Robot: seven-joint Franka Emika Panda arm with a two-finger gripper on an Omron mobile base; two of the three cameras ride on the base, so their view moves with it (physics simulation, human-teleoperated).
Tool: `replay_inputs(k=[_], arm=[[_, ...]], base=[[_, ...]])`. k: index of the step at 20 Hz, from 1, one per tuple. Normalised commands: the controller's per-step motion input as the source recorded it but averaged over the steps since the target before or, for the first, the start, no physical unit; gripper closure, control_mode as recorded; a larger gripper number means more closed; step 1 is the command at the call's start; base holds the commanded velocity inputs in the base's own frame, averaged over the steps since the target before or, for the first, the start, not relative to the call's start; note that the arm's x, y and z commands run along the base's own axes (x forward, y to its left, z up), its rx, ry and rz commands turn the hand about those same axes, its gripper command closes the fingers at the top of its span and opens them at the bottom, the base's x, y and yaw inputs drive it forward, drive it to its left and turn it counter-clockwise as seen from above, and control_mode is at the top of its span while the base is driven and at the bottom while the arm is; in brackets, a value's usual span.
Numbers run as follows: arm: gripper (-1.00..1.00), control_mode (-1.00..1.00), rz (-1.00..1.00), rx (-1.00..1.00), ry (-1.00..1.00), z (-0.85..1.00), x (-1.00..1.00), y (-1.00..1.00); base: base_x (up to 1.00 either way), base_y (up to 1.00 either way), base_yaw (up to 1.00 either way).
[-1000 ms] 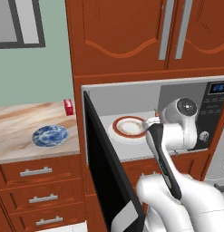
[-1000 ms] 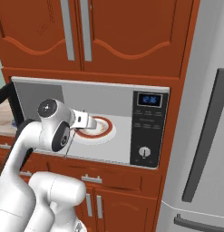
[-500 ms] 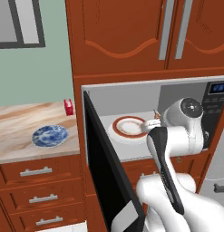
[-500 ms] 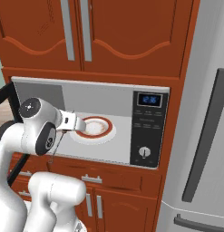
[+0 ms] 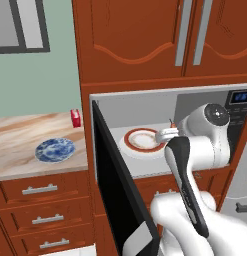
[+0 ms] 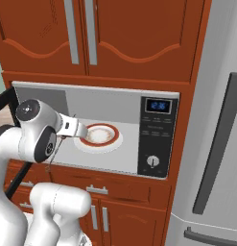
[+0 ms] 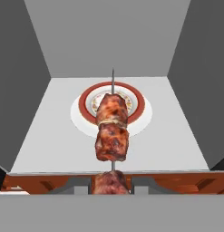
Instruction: Pick the kebab skewer from the microwave and place it on plate located on the counter.
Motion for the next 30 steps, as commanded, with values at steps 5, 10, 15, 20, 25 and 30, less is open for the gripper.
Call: replay_inputs(k=[5, 10, 15, 20, 25, 30], arm=[[1.00, -1.00, 0.00, 0.00, 0.00, 0.00, 0.00, 0.00], [1.00, -1.00, 0.00, 0.00, 0.00, 0.00, 0.00, 0.00], [1.00, 1.00, 0.00, 0.00, 0.00, 0.00, 0.00, 0.00], [1.00, 1.00, 0.00, 0.00, 0.00, 0.00, 0.00, 0.00], [1.00, 1.00, 0.00, 0.00, 0.00, 0.00, 0.00, 0.00], [1.00, 1.00, 0.00, 0.00, 0.00, 0.00, 0.00, 0.00]], base=[[0.00, 0.00, 0.00], [0.00, 0.00, 0.00], [-0.17, -0.17, 0.00], [-0.69, -0.72, 0.04], [-0.88, -0.44, 0.31], [-0.48, 0.18, 0.87]])
